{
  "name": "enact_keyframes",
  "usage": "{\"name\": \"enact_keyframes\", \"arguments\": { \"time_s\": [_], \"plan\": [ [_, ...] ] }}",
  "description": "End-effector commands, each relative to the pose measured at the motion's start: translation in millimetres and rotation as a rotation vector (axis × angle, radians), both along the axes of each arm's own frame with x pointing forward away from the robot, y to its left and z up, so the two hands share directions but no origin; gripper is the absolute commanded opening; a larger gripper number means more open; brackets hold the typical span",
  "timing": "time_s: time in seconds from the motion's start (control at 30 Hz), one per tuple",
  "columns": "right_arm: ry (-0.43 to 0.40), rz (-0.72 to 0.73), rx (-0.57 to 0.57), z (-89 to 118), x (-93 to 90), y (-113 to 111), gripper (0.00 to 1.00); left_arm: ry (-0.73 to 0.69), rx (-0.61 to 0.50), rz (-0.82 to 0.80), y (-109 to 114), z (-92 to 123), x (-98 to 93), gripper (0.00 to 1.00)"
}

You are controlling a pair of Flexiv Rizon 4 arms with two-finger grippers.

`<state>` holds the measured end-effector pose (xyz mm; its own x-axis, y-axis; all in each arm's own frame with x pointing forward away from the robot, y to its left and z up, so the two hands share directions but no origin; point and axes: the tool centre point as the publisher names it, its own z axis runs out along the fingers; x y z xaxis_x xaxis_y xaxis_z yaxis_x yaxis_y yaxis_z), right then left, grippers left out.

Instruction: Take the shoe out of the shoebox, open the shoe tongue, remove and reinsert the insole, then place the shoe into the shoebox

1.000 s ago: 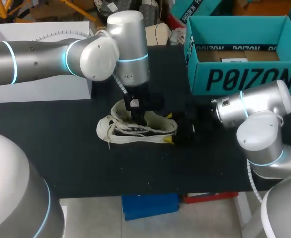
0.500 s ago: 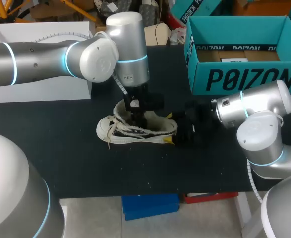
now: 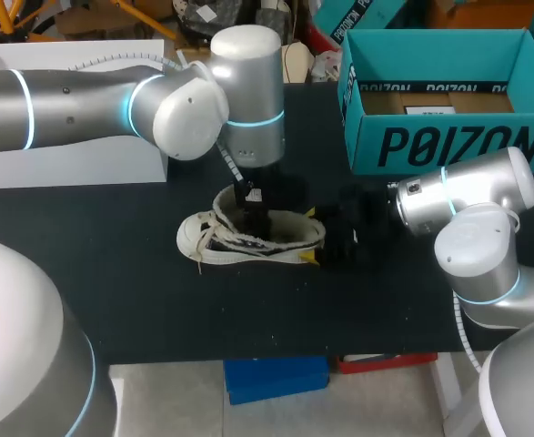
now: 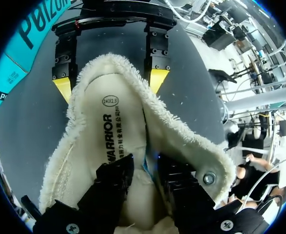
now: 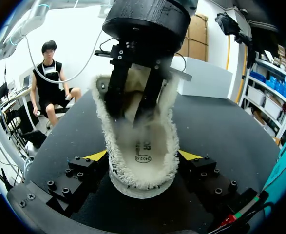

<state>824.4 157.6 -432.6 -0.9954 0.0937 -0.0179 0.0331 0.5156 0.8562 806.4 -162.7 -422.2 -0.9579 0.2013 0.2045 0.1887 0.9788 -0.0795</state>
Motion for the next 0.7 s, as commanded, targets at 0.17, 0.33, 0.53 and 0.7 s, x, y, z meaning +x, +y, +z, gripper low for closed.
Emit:
{"name": "enact_keyframes", "arguments": {
  "time_s": [0.17,0.33,0.53,0.7],
  "plan": [
    [0.001,-0.002,-0.002,-0.7,0.6,-0.3,0.0,-0.145,0.063,0.047,3.7,-25.3,-7.9,0.37],
    [0.001,-0.002,-0.002,-0.7,0.6,-0.3,0.0,-0.199,0.062,0.092,10.3,-36.0,-1.9,0.4],
    [0.001,-0.002,-0.002,-0.7,0.6,-0.3,0.0,-0.305,0.039,0.107,16.3,-39.8,1.5,0.41],
    [0.001,-0.002,-0.002,-0.7,0.6,-0.3,0.0,-0.364,-0.003,0.106,18.1,-44.6,2.0,0.39]
  ]
}}
